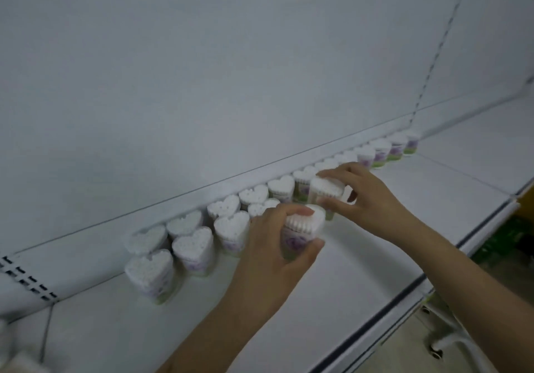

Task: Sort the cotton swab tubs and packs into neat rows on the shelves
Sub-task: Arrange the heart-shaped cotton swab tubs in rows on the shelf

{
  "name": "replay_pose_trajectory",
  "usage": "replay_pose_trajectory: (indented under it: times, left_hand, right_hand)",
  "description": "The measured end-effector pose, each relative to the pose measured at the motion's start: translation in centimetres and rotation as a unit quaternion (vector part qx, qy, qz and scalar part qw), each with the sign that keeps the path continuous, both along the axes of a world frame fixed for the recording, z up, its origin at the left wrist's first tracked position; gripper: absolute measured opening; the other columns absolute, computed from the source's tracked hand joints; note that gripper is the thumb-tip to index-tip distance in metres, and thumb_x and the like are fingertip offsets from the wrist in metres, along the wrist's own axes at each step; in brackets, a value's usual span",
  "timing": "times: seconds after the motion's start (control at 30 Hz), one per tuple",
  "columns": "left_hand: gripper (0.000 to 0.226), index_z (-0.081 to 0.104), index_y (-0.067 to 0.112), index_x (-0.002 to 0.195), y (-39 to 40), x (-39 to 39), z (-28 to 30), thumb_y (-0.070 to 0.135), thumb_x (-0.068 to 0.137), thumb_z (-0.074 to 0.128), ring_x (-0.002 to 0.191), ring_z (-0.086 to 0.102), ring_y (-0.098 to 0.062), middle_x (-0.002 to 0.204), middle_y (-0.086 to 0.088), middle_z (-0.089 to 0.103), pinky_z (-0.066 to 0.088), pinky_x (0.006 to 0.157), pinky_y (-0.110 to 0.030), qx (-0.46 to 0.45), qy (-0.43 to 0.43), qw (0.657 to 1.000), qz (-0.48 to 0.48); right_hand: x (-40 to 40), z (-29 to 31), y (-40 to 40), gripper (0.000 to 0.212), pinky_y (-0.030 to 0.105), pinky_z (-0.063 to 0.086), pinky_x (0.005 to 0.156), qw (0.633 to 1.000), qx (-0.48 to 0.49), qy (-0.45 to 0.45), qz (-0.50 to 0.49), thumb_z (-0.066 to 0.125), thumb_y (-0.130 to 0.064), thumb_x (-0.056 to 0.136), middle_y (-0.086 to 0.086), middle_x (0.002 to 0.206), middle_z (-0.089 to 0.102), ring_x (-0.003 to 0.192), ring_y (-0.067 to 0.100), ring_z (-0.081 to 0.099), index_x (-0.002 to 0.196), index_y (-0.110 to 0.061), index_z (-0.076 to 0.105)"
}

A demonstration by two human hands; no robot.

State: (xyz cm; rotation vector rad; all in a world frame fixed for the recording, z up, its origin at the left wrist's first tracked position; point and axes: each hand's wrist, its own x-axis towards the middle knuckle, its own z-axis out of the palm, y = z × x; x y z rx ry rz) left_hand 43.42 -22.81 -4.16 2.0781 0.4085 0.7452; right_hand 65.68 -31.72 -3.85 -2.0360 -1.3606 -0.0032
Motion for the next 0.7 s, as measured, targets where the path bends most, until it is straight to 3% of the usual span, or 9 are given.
replay_pose_trajectory:
  times: [0.1,0.23,0.33,0.5,0.57,0.7]
  left_hand:
    - [0.045,0.053,0.047,0.123,-0.4,2.6,-1.0,0.048,0.081,0.070,0.119,0.052,-0.006,0.120,0.021,0.056,0.041,0.093,-0.015,0.030,-0.013,0.999,0.041]
    - [0.052,0.056,0.039,0.128,-1.0,5.5,-2.0,0.032,0.082,0.078,0.118,0.048,0.004,0.121,0.015,0.050,0.036,0.090,-0.003,0.095,-0.005,0.988,0.118]
    - [0.056,0.052,0.034,0.136,-1.1,7.1,-2.6,0.038,0.084,0.074,0.117,0.044,0.012,0.126,0.018,0.047,0.032,0.093,-0.001,0.151,0.022,0.974,0.168]
    - [0.058,0.053,0.027,0.140,0.4,8.5,-4.9,0.053,0.089,0.061,0.128,0.047,-0.014,0.132,0.008,0.058,0.027,0.116,-0.035,0.315,0.127,0.901,0.270]
    - [0.057,0.055,0.025,0.140,0.8,8.6,-6.0,0.052,0.089,0.060,0.133,0.046,-0.019,0.136,0.006,0.058,0.028,0.115,-0.048,0.339,0.157,0.880,0.292]
    - [0.056,0.060,0.021,0.135,1.3,8.5,-6.8,0.050,0.088,0.062,0.128,0.047,-0.030,0.138,-0.002,0.057,0.030,0.110,-0.050,0.371,0.156,0.855,0.326]
  right_hand:
    - [2.7,-1.6,0.5,0.058,0.019,0.048,0.076,0.999,0.004,0.000,0.046,0.059,-0.064,0.080,-0.016,0.115,0.051,0.103,0.005,0.052,0.130,-0.035,0.057]
    - [5.5,-3.6,1.2,0.058,0.018,0.043,0.081,0.997,0.022,-0.009,0.070,0.066,-0.056,0.080,-0.013,0.120,0.054,0.106,0.005,0.051,0.128,-0.028,0.053]
    - [6.6,-4.9,1.6,0.058,0.022,0.043,0.084,0.995,0.037,-0.015,0.088,0.063,-0.061,0.080,-0.011,0.120,0.055,0.108,0.007,0.050,0.126,-0.028,0.054]
    - [6.5,-7.4,1.4,0.064,0.015,0.042,0.088,0.990,0.065,0.014,0.121,0.071,-0.049,0.082,-0.013,0.130,0.046,0.110,-0.003,0.046,0.138,-0.028,0.048]
    - [6.3,-7.6,1.3,0.068,0.006,0.038,0.084,0.986,0.073,0.039,0.143,0.074,-0.039,0.085,-0.013,0.130,0.045,0.105,-0.008,0.046,0.144,-0.027,0.044]
    - [6.1,-7.9,1.4,0.069,0.004,0.036,0.080,0.984,0.077,0.046,0.153,0.071,-0.029,0.087,-0.015,0.128,0.044,0.101,-0.007,0.048,0.148,-0.029,0.038]
